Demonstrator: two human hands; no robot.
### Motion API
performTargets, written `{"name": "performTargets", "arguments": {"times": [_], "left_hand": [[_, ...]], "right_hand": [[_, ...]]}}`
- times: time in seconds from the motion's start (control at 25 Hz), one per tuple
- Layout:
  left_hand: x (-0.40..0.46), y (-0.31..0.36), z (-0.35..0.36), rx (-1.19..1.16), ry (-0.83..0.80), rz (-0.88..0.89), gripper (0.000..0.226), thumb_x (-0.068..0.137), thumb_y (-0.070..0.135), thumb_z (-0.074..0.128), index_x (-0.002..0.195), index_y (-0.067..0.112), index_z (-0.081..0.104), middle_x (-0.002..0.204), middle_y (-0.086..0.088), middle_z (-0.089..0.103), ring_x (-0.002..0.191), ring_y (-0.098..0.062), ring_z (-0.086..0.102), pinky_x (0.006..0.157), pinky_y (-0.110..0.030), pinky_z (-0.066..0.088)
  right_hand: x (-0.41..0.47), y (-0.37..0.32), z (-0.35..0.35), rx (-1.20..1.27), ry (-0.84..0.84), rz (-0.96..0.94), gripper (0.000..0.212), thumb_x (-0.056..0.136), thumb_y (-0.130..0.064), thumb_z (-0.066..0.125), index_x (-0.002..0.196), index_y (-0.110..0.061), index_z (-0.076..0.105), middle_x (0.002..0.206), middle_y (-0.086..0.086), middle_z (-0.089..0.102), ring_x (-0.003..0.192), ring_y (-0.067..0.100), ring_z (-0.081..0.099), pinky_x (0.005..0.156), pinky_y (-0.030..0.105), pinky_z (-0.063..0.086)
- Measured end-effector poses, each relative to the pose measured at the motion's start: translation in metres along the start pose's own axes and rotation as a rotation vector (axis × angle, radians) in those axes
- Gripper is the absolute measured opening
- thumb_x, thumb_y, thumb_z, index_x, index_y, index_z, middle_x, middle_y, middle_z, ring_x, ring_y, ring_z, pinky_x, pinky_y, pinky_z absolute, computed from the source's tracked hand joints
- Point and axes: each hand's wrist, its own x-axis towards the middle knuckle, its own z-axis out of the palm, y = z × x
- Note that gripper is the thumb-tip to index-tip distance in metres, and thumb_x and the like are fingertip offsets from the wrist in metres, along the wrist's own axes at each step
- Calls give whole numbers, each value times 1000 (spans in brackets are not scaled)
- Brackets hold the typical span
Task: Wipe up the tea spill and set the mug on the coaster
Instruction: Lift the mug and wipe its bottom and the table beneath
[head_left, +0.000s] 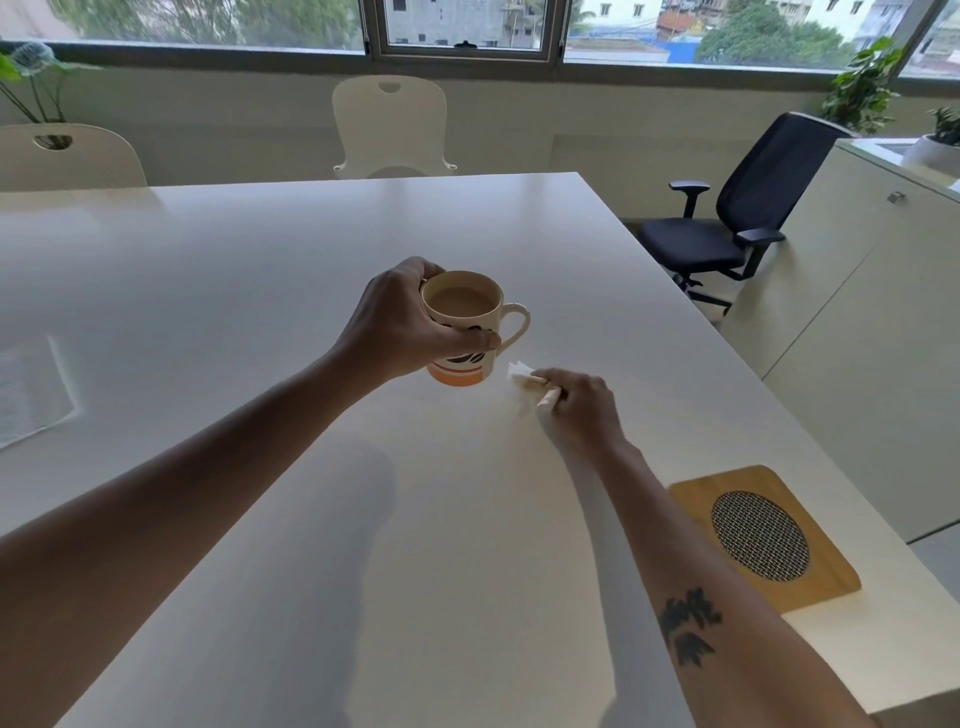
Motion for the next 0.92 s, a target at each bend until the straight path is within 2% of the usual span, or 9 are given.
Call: {"name": "performTargets", "arguments": {"times": [0.2,0.28,0.44,0.56,0.64,0.68,0.76,0.84,0.92], "left_hand": [[-1,0,2,14,7,14,90,53,63,96,125,18,67,110,6,75,100,-16,72,78,-24,57],[-3,0,2,15,8,19,88,54,62,97,124,18,67,111,7,75,100,-15,72,76,-23,56],[-5,0,5,6,8,21,87,55,61,98,124,19,67,111,7,76,99,-15,73,74,-21,56],[-7,0,7,5,1,31,86,57,59,99,125,19,66,112,6,75,100,-16,73,73,-19,56],[-8,0,8,6,-1,39,85,58,58,99,126,18,66,112,6,75,100,-17,73,74,-20,56],[-8,1,8,4,0,38,85,57,59,99,125,19,67,112,6,75,99,-16,73,74,-20,56],[-8,2,7,7,5,34,85,56,60,98,124,19,67,110,6,75,98,-15,73,75,-22,57],[-9,2,5,17,9,35,86,56,61,98,125,19,67,111,6,75,99,-16,73,76,-23,58],[-10,3,3,30,14,34,87,56,63,96,125,19,67,112,7,75,100,-16,72,77,-25,59]], "right_hand": [[-24,-13,1,80,-243,-89,45,79,-19,58,111,-40,82,100,-12,83,87,7,74,76,18,49],[-36,-12,-9,157,-392,-121,52,75,-11,56,112,-36,83,102,-10,82,91,8,76,77,23,54],[-67,-16,-28,254,-644,-181,56,77,8,59,116,-26,82,113,-7,82,109,13,77,95,42,62],[-88,-15,-43,352,-885,-251,54,81,7,65,117,-31,80,117,-12,79,111,9,74,92,32,61],[-89,-1,-55,495,-979,-189,49,82,7,64,118,-21,80,120,-4,79,111,17,74,90,31,58],[-86,7,-61,600,-963,-97,43,84,9,64,117,-13,80,121,3,78,109,22,74,89,36,57],[-76,22,-71,842,-793,112,28,86,5,66,108,-5,80,109,13,76,96,26,71,82,41,54],[-58,33,-78,1022,-521,251,25,90,-3,64,108,-6,81,99,12,76,86,24,72,73,39,57],[-32,42,-77,1099,-202,350,29,98,-2,56,118,-5,77,100,10,77,89,25,73,76,39,58]]}}
